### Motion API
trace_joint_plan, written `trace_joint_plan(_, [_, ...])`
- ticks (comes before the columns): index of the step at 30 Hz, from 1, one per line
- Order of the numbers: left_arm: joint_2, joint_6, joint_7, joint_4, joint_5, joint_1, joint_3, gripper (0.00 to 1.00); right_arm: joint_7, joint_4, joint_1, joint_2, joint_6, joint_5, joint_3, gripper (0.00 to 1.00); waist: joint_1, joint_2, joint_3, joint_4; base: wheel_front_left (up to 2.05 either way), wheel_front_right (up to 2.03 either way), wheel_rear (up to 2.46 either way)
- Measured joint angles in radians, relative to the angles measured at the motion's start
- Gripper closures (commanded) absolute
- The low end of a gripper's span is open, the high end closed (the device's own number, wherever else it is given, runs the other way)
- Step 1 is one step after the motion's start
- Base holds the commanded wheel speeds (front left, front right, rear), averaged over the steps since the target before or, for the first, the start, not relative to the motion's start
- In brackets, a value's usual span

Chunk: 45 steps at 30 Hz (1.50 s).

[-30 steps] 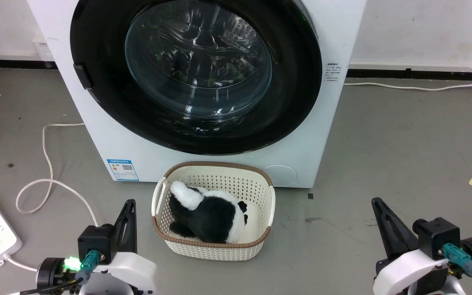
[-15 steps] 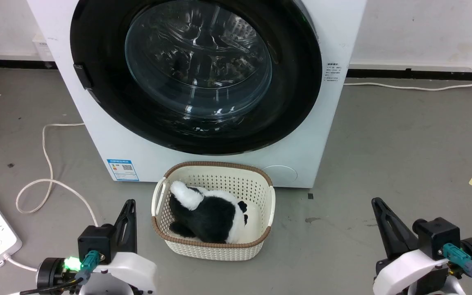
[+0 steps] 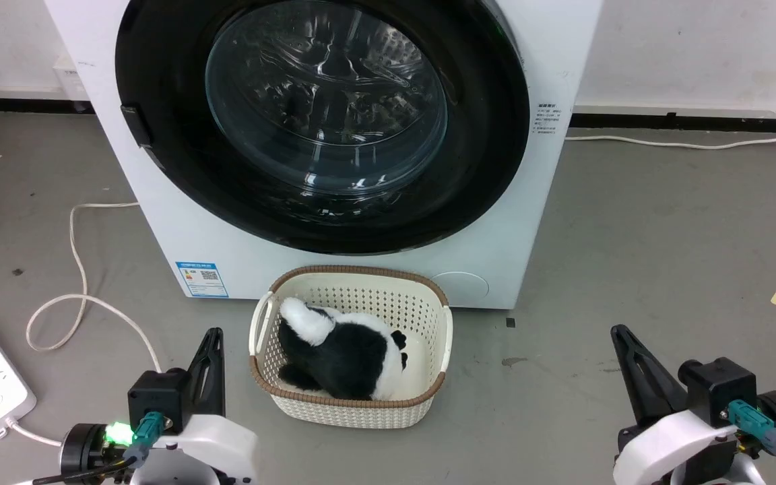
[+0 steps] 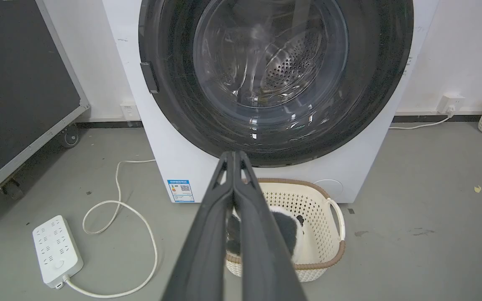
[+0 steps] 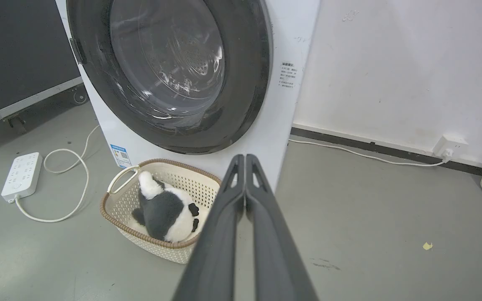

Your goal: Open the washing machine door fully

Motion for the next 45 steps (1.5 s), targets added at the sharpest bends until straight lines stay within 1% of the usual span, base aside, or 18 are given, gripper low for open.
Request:
trace_joint_plan(29, [0.000,0.000,0.000,0.000,0.000,0.000,0.000,1.00,0.000,0.000,0.000,0.000,0.000,0.000,0.000,1.00,0.0000,0.0000,0.000,0.000,0.00,0.00,0.00])
trace_joint_plan(30, [0.000,0.000,0.000,0.000,0.000,0.000,0.000,0.00,0.000,0.000,0.000,0.000,0.000,0.000,0.000,0.00,0.0000,0.0000,0.000,0.000,0.00,0.00,0.00])
trace_joint_plan(45, [0.000,0.000,-0.019,0.003,-0.004,0.000,-0.005,0.00,-0.019,0.002,-0.002,0.000,0.000,0.012,-0.008,0.00,0.0000,0.0000,0.003,0.000,0.00,0.00,0.00])
